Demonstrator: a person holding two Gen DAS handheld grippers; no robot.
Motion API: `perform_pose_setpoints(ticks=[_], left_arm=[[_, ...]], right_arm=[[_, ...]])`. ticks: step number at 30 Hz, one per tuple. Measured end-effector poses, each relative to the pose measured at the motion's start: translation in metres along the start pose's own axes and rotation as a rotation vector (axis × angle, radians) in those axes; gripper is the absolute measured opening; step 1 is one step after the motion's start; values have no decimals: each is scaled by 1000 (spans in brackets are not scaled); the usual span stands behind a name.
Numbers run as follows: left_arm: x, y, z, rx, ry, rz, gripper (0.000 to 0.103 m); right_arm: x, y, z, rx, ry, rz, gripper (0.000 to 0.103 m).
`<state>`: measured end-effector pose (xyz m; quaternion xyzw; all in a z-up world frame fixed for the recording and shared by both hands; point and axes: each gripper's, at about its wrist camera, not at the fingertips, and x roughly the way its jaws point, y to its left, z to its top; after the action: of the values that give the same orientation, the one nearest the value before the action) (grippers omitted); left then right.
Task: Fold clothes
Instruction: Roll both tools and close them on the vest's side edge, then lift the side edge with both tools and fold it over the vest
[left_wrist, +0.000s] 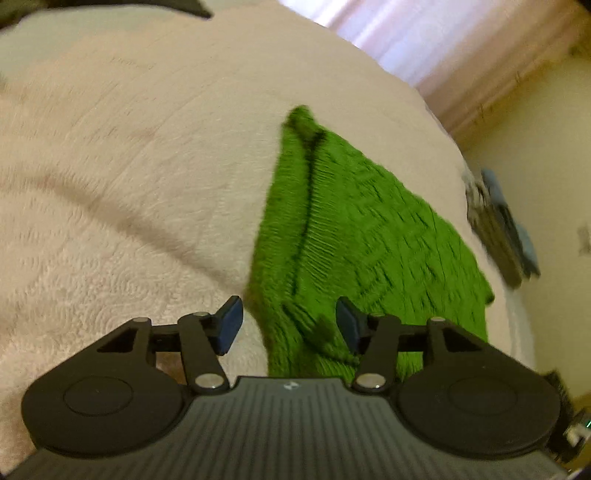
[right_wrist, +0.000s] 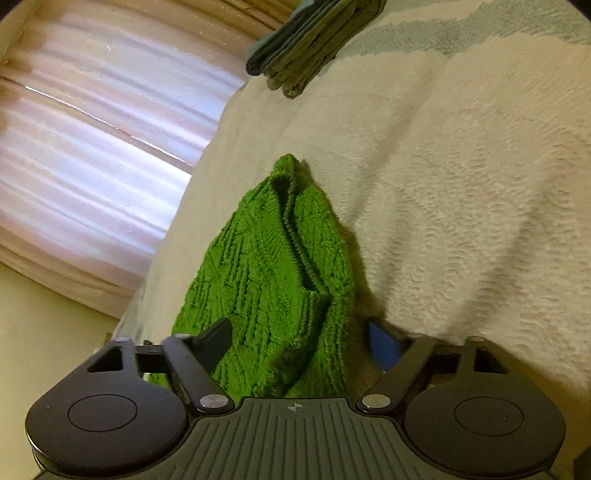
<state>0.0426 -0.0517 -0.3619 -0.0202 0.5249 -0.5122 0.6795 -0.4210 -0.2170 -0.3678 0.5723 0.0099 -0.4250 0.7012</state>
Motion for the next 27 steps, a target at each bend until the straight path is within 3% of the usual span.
perform_pose_setpoints(ticks=[4,6,7,8,9,16,21,22,23,27], left_arm=[[18,13,3,-98,9,-73,51],[26,13,4,-125,10,-111,46],[29,12,4,-122,13,-117,29],[30,10,5,-115,18,-117,18],[30,9,5,-112,19,-120,17],[-23,-4,4,-53,-29,-212,13],[-39,-8,-19,-37,18,-237,13],[-34,-5,-25,-25,41,-217,14],[-31,-2,-30,-17,54,-201,15],[-35,2,-33,15,27,-181,18]], right_arm=[[14,-6,0,41,14,36,63],[19,-8,1,51,27,23,24],[22,-11,2,72,41,15,21],[20,-14,4,89,48,20,18],[19,-16,6,106,54,27,17],[-17,-2,21,60,90,13,15],[-33,-6,17,9,122,-45,17],[-33,-11,13,1,128,-67,20],[-33,-14,10,14,112,-58,33],[-33,-15,5,22,45,-32,37]])
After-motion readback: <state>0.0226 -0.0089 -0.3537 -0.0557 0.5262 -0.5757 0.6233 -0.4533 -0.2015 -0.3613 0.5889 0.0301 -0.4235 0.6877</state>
